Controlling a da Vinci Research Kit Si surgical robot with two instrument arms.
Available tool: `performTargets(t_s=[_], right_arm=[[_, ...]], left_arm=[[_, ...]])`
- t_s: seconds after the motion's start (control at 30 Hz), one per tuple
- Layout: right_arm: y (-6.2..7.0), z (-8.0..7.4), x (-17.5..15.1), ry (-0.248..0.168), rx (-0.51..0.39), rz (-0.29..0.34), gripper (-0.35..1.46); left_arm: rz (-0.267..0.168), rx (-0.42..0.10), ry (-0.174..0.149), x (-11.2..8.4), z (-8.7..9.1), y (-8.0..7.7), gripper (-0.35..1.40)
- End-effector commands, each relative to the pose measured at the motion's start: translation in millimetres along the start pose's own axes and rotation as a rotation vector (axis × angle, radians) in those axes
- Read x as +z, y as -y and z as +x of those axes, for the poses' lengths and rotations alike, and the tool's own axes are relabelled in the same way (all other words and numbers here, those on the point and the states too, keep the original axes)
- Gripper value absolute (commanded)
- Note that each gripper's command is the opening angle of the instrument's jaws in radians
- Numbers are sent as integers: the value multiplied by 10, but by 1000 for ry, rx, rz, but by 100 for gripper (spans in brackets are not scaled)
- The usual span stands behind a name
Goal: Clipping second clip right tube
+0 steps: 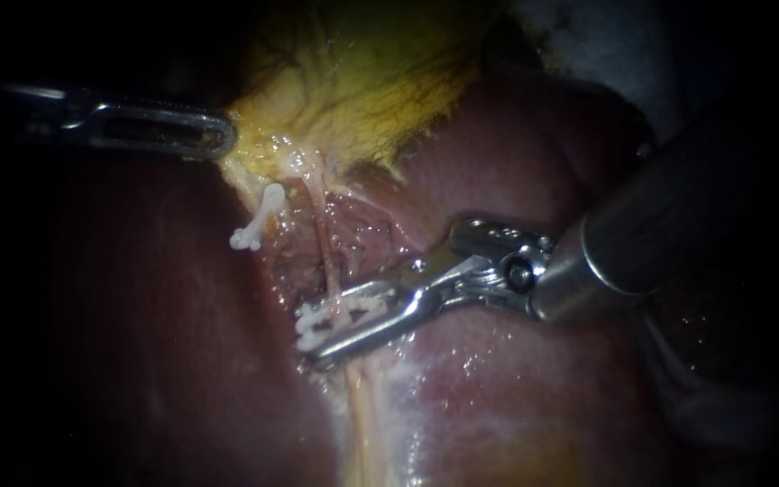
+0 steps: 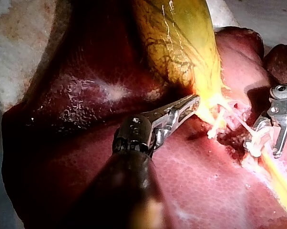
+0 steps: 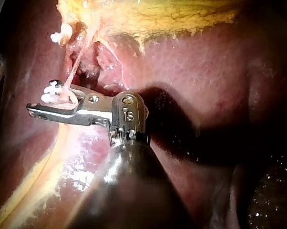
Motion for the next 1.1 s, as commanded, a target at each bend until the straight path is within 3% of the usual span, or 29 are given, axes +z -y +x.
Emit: performTargets(t_s=[0.03, 0.5, 0.63, 1.1], right_arm=[[0, 0, 1, 1, 1, 0, 34], [-2, 8, 3, -2, 27, -7, -33], [-4, 8, 2, -3, 92, -22, -35], [-6, 9, 1, 20, 93, -7, -35]], left_arm=[[-1, 0, 0, 0, 0, 0, -35], [-1, 0, 0, 1, 0, 0, -35], [-1, 0, 0, 1, 0, 0, -35], [-1, 0, 0, 1, 0, 0, -35]])
